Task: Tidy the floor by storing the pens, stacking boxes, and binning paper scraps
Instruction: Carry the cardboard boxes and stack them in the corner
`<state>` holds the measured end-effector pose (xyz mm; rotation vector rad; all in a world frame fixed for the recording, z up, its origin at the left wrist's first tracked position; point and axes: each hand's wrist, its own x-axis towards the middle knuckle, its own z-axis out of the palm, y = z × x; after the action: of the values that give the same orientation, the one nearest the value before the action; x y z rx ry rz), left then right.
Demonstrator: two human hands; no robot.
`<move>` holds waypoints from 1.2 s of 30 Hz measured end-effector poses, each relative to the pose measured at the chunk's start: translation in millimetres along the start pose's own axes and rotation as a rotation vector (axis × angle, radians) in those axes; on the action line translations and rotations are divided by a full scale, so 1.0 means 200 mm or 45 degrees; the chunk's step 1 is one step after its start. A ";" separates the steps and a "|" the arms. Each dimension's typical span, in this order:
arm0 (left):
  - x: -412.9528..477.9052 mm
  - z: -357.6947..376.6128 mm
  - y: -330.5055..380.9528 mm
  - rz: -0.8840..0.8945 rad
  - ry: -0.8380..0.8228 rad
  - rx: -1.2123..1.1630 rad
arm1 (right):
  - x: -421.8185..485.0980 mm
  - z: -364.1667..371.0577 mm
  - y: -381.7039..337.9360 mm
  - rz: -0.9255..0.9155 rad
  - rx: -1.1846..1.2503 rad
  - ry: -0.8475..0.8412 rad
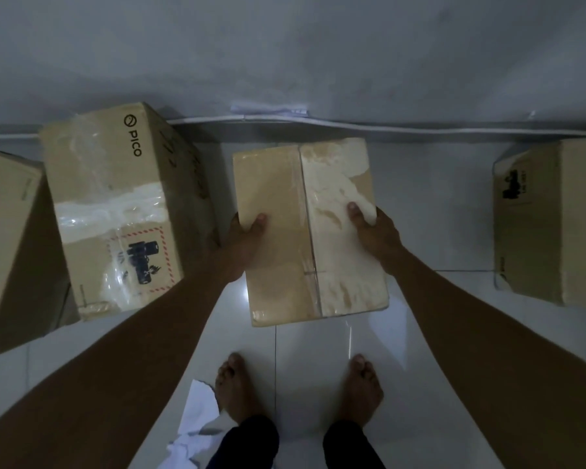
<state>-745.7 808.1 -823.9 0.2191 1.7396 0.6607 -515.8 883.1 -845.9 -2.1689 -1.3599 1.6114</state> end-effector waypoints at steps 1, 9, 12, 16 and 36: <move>-0.03 -0.01 0.00 -0.007 -0.009 -0.008 | -0.04 -0.03 -0.02 0.008 -0.006 0.005; -0.54 -0.08 0.27 0.044 -0.079 -0.017 | -0.50 -0.33 -0.30 0.030 -0.025 0.058; -0.77 -0.11 0.38 0.096 -0.128 0.042 | -0.70 -0.44 -0.40 0.022 -0.030 0.051; -1.11 -0.14 0.59 0.137 -0.163 0.093 | -1.00 -0.65 -0.60 0.009 -0.030 0.073; -2.36 -0.09 1.32 0.500 -0.062 0.430 | -2.09 -1.42 -1.20 -0.157 0.078 0.199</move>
<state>-681.1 793.5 -286.1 0.8206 1.7690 0.6291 -436.9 842.5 -292.7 -2.0825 -1.3511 1.3896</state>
